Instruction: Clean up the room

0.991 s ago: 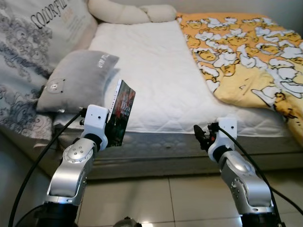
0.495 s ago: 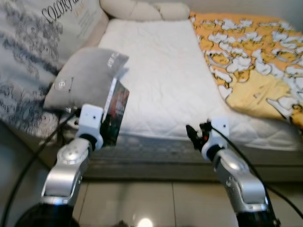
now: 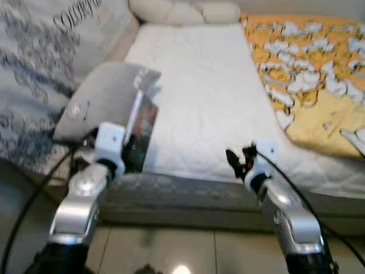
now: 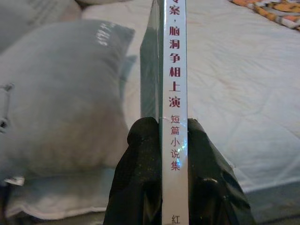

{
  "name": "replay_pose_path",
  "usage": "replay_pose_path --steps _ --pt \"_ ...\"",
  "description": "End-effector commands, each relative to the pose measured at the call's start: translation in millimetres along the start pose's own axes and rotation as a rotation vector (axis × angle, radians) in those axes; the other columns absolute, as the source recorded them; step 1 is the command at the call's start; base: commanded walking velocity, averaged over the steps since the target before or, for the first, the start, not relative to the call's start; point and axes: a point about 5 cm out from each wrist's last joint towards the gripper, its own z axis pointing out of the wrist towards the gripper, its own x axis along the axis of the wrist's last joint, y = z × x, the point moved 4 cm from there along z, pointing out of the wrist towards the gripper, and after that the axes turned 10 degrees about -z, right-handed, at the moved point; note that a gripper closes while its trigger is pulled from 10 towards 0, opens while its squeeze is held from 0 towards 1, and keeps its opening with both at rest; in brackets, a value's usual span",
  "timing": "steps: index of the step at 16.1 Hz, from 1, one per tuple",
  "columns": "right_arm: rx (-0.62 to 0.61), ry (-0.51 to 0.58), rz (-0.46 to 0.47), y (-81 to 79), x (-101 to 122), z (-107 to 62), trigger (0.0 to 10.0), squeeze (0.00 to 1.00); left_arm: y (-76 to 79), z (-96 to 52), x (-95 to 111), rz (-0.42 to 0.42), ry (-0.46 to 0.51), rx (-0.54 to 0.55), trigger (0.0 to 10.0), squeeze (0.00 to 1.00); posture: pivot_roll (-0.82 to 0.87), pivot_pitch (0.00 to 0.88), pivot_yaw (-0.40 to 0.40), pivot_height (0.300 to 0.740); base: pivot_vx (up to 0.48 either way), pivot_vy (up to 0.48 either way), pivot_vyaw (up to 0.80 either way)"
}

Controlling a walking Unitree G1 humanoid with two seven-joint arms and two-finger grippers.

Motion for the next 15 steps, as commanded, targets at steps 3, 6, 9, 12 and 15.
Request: replay_pose_path --steps 3,6,9,12,15 --pt "-0.029 -0.001 -0.005 9.4 -0.9 -2.1 10.0 0.00 11.7 2.2 10.2 0.007 0.040 -0.040 10.0 0.00 0.05 0.000 0.025 0.740 0.274 0.000 0.00" --pt "-0.027 0.000 -0.005 8.8 -0.6 -2.0 10.0 0.00 11.4 2.4 10.3 0.007 0.040 -0.042 10.0 0.00 0.05 0.000 0.025 0.740 0.271 0.000 0.00" --pt "-0.027 0.002 -0.002 8.6 -0.3 -2.1 10.0 0.00 11.7 2.3 10.8 0.008 0.040 -0.045 10.0 0.00 0.05 0.000 0.027 0.740 0.285 0.000 0.00" --pt "-0.020 0.003 -0.012 7.4 0.3 -1.7 10.0 0.00 11.2 2.4 11.3 0.007 0.041 -0.047 10.0 0.00 0.05 0.000 0.028 0.740 0.314 0.000 0.00" --pt "0.006 -0.003 -0.073 2.7 1.0 -0.6 10.0 0.00 11.5 3.0 12.5 0.007 0.042 -0.048 10.0 0.00 0.05 0.000 0.030 0.740 0.320 0.000 0.47"
